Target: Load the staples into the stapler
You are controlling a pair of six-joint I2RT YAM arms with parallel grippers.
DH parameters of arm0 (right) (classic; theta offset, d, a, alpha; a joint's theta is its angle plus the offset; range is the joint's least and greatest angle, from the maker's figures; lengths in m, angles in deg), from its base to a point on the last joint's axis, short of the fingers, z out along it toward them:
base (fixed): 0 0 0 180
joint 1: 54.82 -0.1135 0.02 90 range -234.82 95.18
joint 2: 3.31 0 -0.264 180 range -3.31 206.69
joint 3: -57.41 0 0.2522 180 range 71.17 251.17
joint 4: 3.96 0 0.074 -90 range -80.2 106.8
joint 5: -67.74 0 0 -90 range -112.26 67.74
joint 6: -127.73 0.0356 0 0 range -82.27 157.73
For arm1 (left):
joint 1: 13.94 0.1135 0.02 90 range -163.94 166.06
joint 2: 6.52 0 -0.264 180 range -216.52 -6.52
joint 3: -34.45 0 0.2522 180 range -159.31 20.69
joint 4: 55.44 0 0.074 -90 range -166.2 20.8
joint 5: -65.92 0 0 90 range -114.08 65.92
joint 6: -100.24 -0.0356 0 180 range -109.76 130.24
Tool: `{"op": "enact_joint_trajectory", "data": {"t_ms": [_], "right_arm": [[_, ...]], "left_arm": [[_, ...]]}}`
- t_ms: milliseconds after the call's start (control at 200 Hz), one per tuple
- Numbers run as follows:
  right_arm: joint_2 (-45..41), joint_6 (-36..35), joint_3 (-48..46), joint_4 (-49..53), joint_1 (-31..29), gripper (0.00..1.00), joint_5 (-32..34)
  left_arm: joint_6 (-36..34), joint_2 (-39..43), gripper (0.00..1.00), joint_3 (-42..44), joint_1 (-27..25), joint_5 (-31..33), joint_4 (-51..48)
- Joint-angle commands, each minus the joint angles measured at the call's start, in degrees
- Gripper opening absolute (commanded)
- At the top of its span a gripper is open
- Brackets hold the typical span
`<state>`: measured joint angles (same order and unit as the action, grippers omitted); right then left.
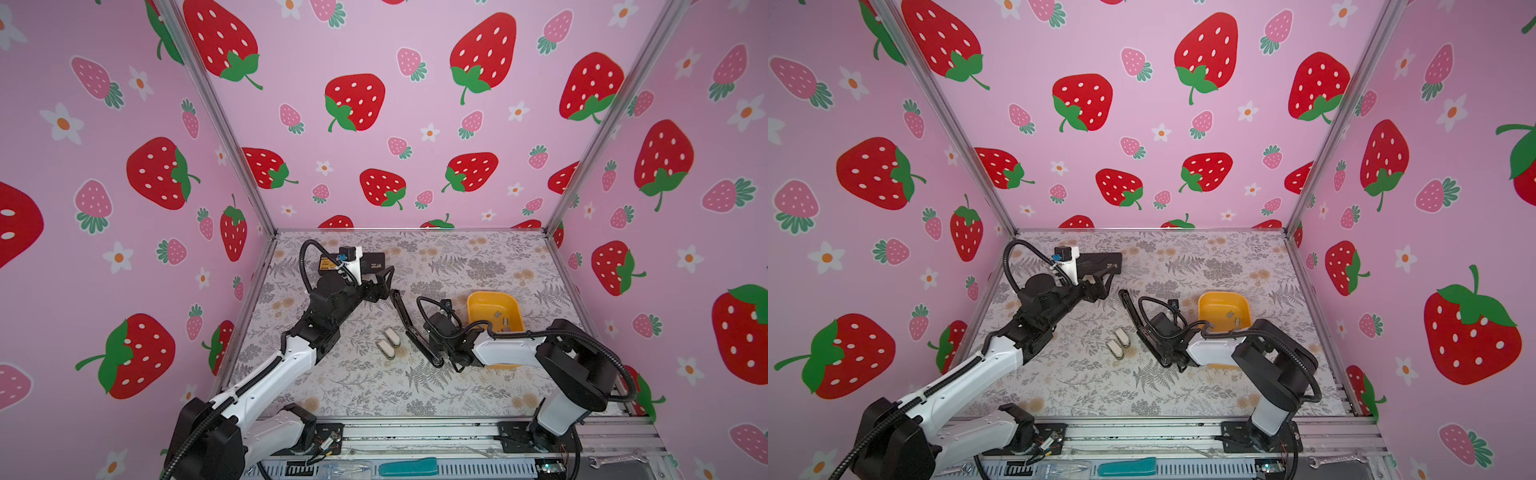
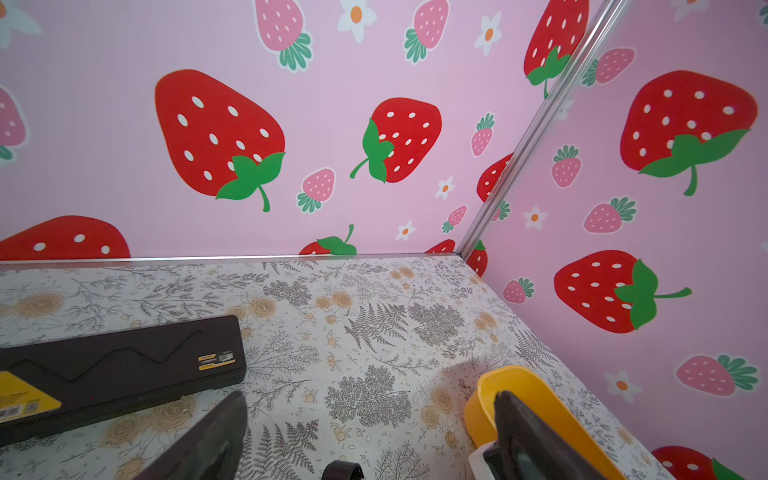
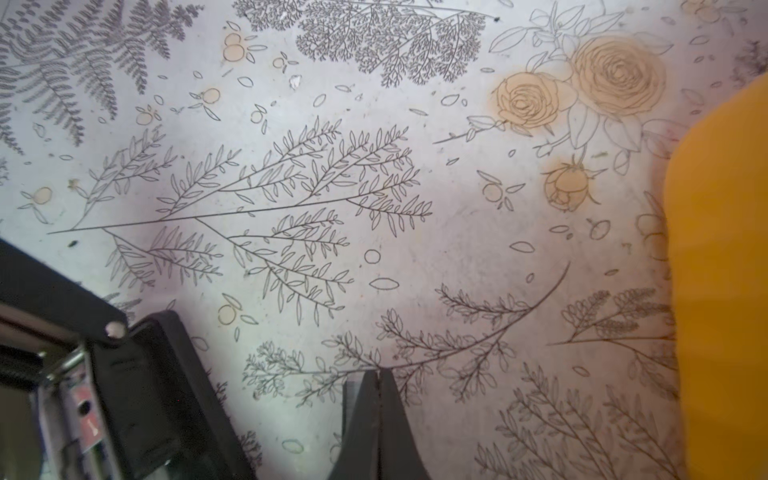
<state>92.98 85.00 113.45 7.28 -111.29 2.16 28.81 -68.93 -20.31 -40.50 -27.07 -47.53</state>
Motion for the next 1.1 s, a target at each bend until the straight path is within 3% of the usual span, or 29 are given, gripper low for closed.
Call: {"op": "enact_joint_trajectory", "data": {"t_ms": [0,440,710,910,1095], "right_arm": [[0.1,0.3,-1.1,5.1,0.7,0.0,-1.3],[-20.6,-3.3,-1.7,12.9,5.0,0.0,4.3],[-35.0,-3.9,-6.7,18.6,13.7,0.0,3.2],[-33.1,-6.9,-7.1,18.5,22.4,0.0,-3.6],[-27.9,-10.5,-7.2,13.7,29.3,0.0,-12.4]], "left_arm": [[1.3,3.2,0.96,1.0,0.4,3.2,-4.5],[3.1,9.9,0.97,-0.6,2.5,5.9,-16.1],[3.8,10.0,0.98,-0.7,4.1,7.1,-17.9],[4.1,9.3,0.97,0.1,4.9,13.8,-19.5],[5.2,9.7,0.97,6.2,4.9,20.8,-16.3]]}}
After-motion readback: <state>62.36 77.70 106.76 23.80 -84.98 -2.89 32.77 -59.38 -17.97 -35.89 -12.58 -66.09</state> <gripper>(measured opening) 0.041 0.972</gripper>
